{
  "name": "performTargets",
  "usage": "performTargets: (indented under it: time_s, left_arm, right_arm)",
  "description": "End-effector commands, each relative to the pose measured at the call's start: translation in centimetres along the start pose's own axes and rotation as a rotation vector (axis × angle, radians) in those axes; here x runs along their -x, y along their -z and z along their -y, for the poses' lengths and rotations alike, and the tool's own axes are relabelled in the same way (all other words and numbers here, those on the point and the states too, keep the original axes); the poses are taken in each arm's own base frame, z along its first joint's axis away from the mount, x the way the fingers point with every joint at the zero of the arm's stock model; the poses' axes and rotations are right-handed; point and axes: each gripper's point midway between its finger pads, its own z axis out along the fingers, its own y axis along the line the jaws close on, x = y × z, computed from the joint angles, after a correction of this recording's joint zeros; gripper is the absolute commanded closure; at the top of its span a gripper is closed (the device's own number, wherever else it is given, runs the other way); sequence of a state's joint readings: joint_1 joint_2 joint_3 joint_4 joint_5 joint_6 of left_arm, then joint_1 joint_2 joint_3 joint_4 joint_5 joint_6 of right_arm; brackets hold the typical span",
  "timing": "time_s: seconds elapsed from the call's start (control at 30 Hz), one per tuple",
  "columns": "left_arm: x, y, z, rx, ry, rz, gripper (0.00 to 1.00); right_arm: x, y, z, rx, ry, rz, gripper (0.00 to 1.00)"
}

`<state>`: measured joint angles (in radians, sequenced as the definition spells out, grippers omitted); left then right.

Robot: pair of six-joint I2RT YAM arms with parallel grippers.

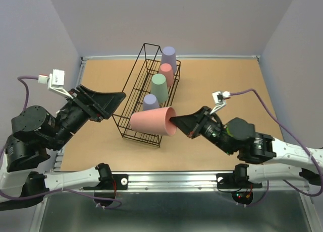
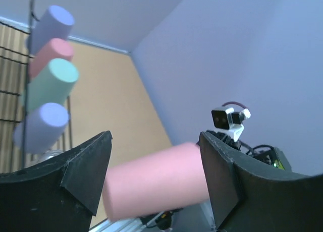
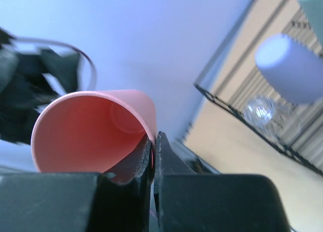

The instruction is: Load the cups into the dish rack

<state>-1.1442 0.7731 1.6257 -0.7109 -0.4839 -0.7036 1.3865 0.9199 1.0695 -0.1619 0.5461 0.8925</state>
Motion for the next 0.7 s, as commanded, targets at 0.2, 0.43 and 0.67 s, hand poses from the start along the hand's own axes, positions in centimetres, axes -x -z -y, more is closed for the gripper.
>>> performTargets:
  time_s: [0.2, 0.43, 0.67]
  left_arm:
    - [-1.7, -0.4, 7.2, -0.465, 0.207, 0.051, 0.15]
    - [-1.1, -0.1, 8.8, -0.611, 0.297, 0.128, 0.15]
    - [-1.2, -0.4, 9.3, -0.675, 0.346, 0.172, 0.15]
  right_arm:
    - [11.8, 4.7, -5.0, 0.255, -0.247, 0.438, 1.00]
    - [12.2, 4.8, -6.4, 0.298, -0.254, 0.427, 1.00]
    - [11.8, 4.5, -6.9, 0.309, -0.251, 0.409, 0.99]
